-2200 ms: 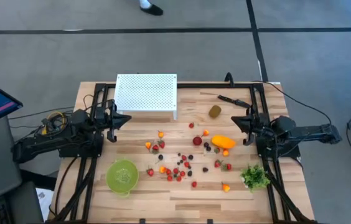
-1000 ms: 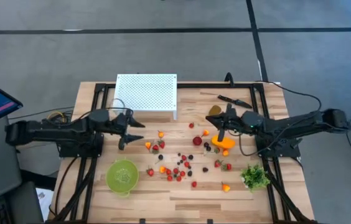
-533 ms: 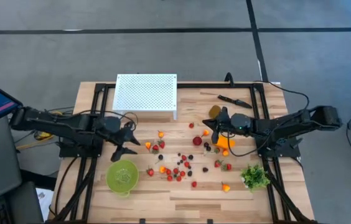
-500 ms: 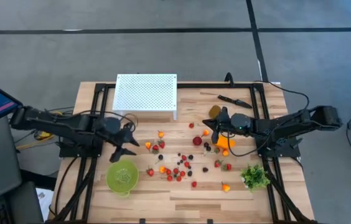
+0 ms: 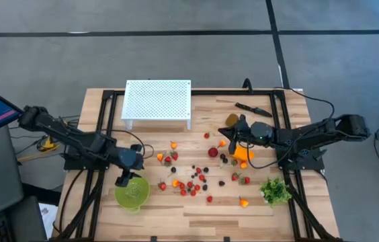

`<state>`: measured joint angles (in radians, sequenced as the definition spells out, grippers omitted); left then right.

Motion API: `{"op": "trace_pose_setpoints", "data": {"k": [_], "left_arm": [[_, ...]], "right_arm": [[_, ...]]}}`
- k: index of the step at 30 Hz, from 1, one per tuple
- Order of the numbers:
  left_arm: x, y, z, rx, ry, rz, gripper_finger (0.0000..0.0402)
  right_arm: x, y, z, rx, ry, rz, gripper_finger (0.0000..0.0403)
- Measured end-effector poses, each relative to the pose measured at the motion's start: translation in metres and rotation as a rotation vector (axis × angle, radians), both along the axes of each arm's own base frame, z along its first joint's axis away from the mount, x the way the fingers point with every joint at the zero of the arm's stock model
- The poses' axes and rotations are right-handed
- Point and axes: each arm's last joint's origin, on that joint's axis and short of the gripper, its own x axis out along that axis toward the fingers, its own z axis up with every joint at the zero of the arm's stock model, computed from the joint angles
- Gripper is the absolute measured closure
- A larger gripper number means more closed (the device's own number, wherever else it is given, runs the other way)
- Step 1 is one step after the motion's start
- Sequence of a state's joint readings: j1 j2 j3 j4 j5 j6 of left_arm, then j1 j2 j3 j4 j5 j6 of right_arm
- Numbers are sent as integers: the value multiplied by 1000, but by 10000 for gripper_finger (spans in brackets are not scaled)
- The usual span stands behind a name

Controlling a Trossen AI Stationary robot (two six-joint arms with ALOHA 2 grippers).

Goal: Pick & Place Fruit
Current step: Put the green strainer bowl on the shelf

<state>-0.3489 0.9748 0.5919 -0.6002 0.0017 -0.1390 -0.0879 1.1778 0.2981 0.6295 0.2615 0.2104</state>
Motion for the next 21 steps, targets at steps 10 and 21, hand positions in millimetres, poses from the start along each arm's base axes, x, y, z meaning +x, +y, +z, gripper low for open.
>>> {"op": "trace_pose_setpoints", "data": {"k": [10,21], "left_arm": [[8,-3,-13,31,78,1,238],[11,-5,-23,23,147,-6,243]], "right_arm": [[0,0,0,0,0,0,397],[0,0,0,0,1,0,397]]}}
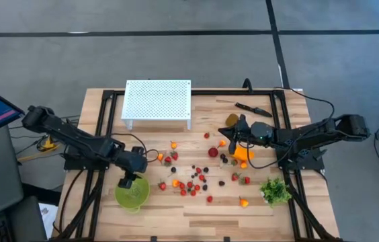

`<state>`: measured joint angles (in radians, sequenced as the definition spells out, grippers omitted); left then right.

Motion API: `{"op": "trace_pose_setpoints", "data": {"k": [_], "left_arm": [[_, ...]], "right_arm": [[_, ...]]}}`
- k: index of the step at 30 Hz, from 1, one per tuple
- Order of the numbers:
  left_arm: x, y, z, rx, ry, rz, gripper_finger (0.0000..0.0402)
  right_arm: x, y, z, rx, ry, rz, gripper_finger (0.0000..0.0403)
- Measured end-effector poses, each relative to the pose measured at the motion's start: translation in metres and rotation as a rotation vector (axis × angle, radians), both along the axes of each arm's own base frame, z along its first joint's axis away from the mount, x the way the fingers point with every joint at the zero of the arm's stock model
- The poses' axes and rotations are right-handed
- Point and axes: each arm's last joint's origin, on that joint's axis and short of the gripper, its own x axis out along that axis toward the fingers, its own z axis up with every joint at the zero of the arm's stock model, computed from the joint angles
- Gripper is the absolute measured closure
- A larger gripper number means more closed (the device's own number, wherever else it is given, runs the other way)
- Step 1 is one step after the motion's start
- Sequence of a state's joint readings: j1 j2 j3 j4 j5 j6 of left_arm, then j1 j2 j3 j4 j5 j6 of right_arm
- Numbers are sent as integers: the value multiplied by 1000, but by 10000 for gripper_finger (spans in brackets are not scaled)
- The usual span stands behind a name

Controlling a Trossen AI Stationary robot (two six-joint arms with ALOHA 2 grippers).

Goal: Pick & Place Fruit
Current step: Put the green strainer bowl on the shelf

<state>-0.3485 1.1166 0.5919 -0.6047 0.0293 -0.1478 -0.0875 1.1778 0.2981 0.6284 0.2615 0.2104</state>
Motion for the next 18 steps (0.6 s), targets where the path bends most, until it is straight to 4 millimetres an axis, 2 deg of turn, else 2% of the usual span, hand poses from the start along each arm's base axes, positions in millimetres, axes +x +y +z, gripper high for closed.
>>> {"op": "trace_pose_setpoints", "data": {"k": [8,15,18], "left_arm": [[4,-2,-10,-4,63,-11,307],[2,-1,-5,-17,34,-10,387],[2,-1,-1,-39,13,24,394]], "right_arm": [[0,0,0,0,1,0,397],[0,0,0,-3,2,1,397],[0,0,0,-7,3,1,397]]}}
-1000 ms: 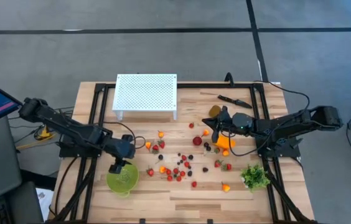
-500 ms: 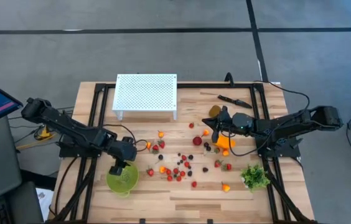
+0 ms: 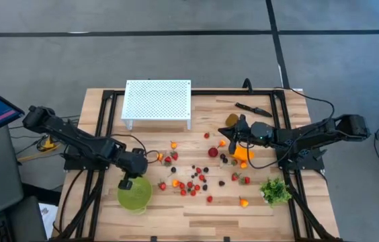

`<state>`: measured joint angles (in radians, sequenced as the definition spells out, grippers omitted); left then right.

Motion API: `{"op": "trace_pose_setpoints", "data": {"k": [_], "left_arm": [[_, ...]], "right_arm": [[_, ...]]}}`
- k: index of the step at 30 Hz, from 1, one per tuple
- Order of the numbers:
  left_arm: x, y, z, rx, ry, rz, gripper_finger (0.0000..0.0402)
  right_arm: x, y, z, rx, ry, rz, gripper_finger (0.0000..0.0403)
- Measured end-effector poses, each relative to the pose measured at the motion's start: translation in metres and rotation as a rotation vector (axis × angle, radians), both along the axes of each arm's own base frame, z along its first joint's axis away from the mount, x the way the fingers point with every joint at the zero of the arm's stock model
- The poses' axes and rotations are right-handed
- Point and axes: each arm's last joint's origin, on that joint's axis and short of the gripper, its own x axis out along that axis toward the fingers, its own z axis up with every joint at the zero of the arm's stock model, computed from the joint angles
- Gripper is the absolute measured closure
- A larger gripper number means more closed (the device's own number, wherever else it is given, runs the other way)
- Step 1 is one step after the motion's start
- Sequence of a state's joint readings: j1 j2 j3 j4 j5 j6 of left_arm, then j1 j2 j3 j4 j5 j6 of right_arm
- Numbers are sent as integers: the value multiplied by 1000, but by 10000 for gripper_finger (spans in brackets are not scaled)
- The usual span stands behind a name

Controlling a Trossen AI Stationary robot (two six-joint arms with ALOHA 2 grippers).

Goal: Pick & Place Fruit
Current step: Put the green strainer bowl on the shelf

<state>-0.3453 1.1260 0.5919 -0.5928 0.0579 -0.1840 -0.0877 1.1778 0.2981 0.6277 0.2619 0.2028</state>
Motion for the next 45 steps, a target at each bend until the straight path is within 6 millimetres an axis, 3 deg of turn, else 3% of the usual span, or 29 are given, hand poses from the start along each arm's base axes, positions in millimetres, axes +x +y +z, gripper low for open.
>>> {"op": "trace_pose_setpoints", "data": {"k": [11,17,22,32,40,45], "left_arm": [[3,17,21,-120,-141,214,395],[2,36,50,-209,-342,349,395],[0,56,87,-222,-495,433,397],[7,112,158,-37,-682,588,396],[20,168,198,90,-608,764,396],[16,202,211,139,-553,880,396]], "right_arm": [[0,0,0,-3,0,0,397],[0,-4,0,-19,6,-14,397],[-1,-9,0,-18,6,-38,397],[-2,-11,0,-24,8,-47,397],[-2,-11,1,-27,3,-48,397],[-1,-12,-1,-26,12,-48,397]]}}
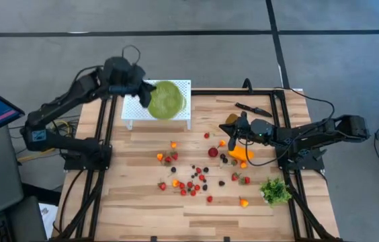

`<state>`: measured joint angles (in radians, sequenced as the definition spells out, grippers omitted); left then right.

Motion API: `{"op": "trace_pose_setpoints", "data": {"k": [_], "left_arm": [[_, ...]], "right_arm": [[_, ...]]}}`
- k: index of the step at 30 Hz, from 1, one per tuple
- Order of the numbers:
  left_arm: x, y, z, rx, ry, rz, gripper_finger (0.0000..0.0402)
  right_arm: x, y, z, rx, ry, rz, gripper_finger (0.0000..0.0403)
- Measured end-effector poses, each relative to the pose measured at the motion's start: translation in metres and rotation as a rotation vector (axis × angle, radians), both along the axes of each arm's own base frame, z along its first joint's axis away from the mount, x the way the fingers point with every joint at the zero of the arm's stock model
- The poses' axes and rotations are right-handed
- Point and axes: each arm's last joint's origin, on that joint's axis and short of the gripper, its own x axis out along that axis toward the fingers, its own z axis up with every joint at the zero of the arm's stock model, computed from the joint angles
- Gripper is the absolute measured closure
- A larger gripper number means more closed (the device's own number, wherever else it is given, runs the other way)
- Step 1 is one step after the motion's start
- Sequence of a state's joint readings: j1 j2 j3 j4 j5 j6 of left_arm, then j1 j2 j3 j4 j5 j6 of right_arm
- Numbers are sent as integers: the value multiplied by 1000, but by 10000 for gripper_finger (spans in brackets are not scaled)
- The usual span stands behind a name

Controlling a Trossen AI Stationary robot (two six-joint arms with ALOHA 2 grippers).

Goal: Pick & Place Fruit
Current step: Put the green strainer bowl on the shelf

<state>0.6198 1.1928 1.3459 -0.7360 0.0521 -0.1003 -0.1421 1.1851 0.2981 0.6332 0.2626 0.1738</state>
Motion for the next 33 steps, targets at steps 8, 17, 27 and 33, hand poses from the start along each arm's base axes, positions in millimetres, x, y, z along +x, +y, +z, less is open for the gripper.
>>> {"op": "trace_pose_setpoints", "data": {"k": [8,17,27,33], "left_arm": [[-29,45,-13,-128,66,211,396],[-31,87,-43,-312,82,294,396],[-35,105,-63,-366,158,348,396],[-69,108,-70,-458,293,495,395]], "right_arm": [[0,0,0,0,0,0,397],[0,0,0,-14,4,2,397],[0,0,0,-13,10,3,397],[0,0,0,-14,10,3,397]]}}
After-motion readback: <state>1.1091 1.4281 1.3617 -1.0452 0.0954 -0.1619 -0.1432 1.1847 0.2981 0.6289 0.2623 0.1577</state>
